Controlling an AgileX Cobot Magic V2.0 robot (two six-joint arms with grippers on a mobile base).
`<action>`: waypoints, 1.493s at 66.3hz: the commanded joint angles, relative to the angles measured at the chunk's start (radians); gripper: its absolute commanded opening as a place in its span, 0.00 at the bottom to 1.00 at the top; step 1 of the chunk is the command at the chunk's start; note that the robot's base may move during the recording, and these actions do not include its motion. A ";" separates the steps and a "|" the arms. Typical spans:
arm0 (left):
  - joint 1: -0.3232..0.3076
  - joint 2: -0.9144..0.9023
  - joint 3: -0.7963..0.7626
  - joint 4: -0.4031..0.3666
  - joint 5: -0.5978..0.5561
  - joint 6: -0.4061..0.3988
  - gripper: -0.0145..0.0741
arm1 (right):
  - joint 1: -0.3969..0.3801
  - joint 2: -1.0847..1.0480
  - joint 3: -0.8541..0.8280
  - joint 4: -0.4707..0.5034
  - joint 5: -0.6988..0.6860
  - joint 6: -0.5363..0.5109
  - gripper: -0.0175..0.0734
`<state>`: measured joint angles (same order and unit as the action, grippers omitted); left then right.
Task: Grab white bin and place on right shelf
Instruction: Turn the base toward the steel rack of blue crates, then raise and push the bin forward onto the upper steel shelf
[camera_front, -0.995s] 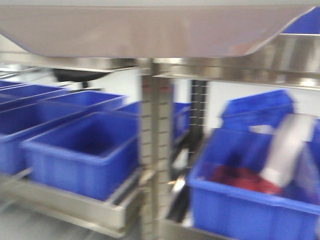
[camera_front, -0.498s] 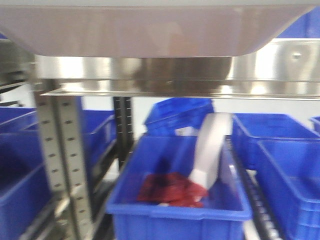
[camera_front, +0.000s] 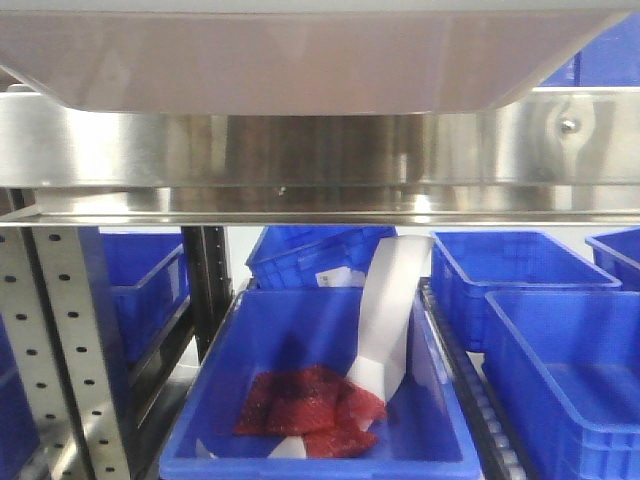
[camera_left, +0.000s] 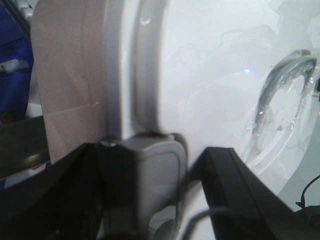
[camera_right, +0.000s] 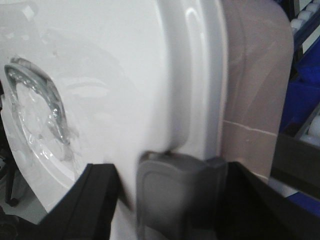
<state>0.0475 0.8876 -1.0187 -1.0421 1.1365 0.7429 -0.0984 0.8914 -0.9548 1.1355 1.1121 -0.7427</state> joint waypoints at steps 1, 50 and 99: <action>-0.025 -0.009 -0.034 -0.240 0.090 0.013 0.45 | 0.019 -0.017 -0.038 0.256 0.111 -0.006 0.62; -0.025 -0.009 -0.034 -0.240 0.090 0.013 0.45 | 0.019 -0.017 -0.038 0.256 0.109 -0.006 0.62; -0.025 -0.009 -0.034 -0.244 0.088 0.013 0.45 | 0.019 -0.017 -0.038 0.256 0.109 -0.006 0.62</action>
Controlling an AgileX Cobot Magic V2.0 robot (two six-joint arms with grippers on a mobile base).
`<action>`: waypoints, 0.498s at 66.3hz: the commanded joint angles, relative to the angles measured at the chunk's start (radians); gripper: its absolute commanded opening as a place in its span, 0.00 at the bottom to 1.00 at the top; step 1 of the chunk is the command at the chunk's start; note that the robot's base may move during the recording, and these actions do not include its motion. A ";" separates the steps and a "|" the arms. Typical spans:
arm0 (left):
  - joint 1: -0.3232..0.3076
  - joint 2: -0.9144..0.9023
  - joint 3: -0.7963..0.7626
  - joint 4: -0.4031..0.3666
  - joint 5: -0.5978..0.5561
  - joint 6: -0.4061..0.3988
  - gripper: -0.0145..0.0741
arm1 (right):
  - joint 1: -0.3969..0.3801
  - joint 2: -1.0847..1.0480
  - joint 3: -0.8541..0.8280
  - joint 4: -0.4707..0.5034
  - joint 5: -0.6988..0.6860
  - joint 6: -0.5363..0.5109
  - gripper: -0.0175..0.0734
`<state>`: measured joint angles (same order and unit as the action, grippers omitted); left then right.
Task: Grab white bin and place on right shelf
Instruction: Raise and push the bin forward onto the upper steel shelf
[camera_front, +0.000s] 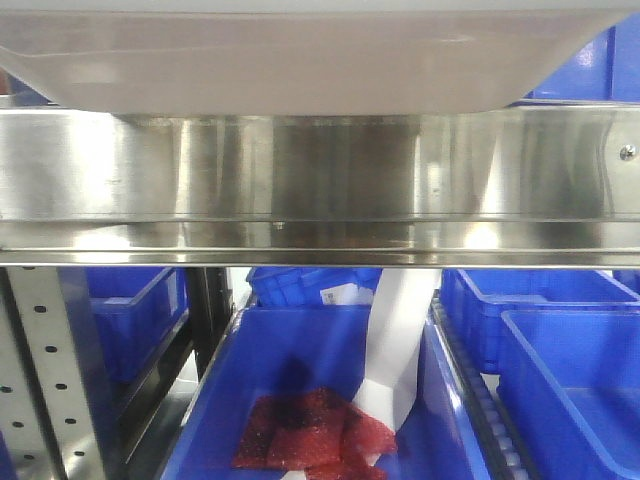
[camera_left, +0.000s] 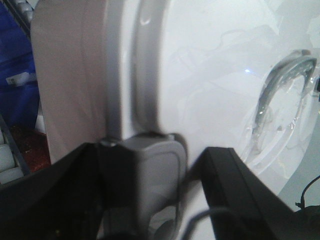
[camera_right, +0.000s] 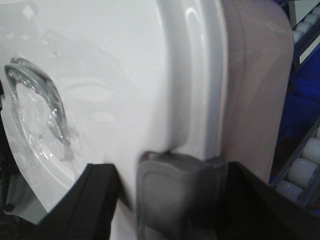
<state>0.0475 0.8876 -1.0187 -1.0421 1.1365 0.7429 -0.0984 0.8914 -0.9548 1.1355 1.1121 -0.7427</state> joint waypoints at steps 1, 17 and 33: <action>-0.025 -0.009 -0.034 -0.244 0.088 0.013 0.45 | 0.019 -0.017 -0.038 0.256 0.109 -0.006 0.62; -0.025 -0.009 -0.034 -0.246 0.088 0.013 0.45 | 0.019 -0.017 -0.038 0.256 0.109 -0.006 0.62; -0.025 -0.009 -0.034 -0.246 0.092 0.013 0.45 | 0.019 -0.017 -0.038 0.260 0.113 -0.005 0.62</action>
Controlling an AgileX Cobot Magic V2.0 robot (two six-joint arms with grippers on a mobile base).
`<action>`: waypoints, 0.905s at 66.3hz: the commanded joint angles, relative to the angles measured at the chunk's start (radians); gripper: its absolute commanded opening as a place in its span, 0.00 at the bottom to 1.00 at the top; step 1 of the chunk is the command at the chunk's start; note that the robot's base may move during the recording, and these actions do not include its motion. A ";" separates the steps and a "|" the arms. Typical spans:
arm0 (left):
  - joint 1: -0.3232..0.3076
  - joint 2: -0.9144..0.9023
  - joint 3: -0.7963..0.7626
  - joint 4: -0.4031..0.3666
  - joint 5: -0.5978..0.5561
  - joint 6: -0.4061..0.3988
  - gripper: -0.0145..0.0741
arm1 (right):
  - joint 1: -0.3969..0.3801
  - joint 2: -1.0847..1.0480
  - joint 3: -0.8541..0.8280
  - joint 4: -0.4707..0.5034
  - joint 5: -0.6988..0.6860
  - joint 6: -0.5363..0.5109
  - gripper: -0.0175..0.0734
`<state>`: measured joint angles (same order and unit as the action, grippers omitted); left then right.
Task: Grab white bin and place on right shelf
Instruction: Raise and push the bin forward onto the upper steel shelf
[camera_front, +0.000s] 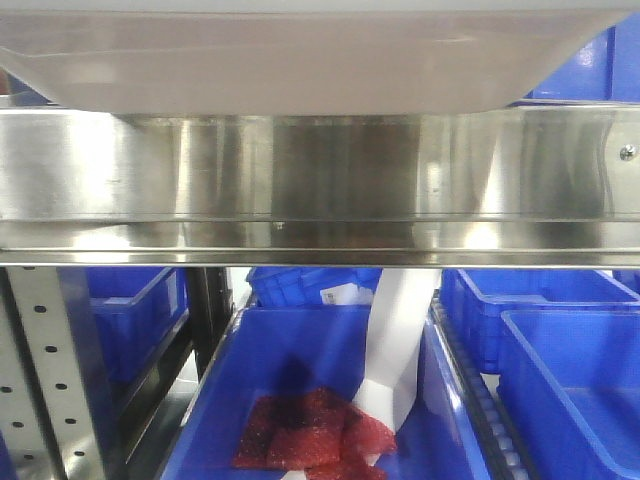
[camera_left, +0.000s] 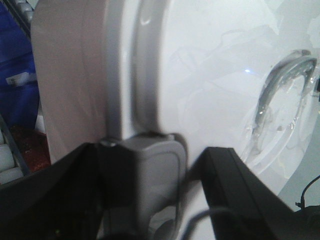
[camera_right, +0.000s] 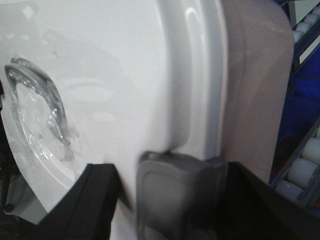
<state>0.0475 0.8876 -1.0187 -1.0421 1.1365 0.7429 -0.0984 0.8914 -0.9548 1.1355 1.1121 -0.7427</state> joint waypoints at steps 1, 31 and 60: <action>-0.025 -0.009 -0.034 -0.246 0.092 0.013 0.45 | 0.019 -0.017 -0.038 0.260 0.112 -0.005 0.62; -0.027 0.053 -0.034 -0.293 0.095 0.028 0.45 | 0.018 0.022 -0.038 0.266 0.086 0.009 0.62; -0.141 0.189 -0.034 -0.339 0.045 0.084 0.45 | 0.018 0.088 -0.038 0.306 0.030 -0.012 0.62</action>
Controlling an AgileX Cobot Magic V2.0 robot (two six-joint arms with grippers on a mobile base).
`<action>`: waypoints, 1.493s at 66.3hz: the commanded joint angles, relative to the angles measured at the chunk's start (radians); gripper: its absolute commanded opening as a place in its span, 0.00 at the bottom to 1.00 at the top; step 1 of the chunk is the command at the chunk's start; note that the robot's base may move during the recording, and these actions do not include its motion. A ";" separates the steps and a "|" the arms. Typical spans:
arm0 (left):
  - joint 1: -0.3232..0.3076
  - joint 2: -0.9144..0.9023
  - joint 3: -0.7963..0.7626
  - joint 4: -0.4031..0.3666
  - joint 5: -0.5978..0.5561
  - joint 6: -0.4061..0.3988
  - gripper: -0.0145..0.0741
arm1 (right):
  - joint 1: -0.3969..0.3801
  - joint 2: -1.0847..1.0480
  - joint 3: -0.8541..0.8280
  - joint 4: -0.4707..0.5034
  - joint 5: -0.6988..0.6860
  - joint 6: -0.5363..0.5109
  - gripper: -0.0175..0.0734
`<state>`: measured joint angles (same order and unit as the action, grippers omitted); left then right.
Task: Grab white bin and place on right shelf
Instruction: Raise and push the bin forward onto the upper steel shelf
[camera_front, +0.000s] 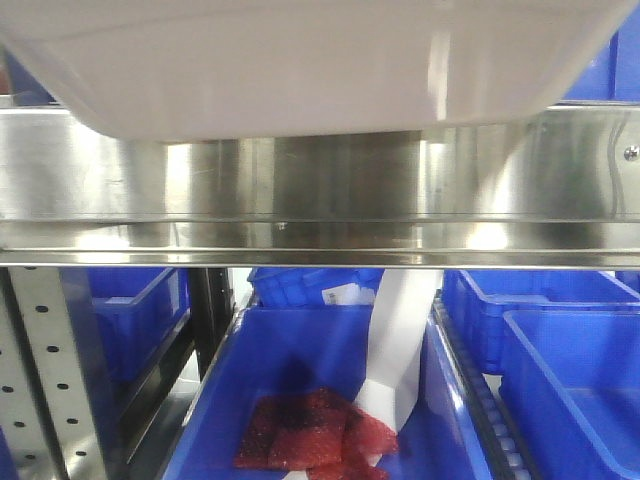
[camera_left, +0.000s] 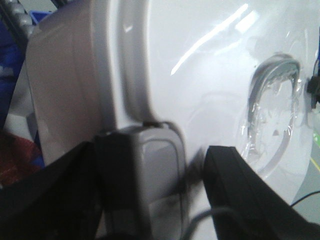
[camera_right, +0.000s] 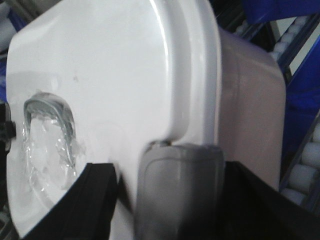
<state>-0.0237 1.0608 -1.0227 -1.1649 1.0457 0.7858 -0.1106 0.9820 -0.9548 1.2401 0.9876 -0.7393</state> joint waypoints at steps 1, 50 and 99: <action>-0.073 0.020 -0.030 -0.222 0.131 0.041 0.45 | 0.030 -0.001 -0.038 0.201 0.150 -0.018 0.62; -0.078 0.250 -0.196 -0.379 -0.058 0.063 0.45 | 0.030 0.274 -0.190 0.336 0.109 -0.099 0.62; -0.076 0.410 -0.198 -0.502 -0.156 0.061 0.73 | 0.030 0.364 -0.195 0.336 -0.165 -0.082 0.86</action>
<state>-0.0788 1.5068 -1.1839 -1.5706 0.8036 0.8420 -0.0926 1.3691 -1.1124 1.4850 0.8027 -0.8217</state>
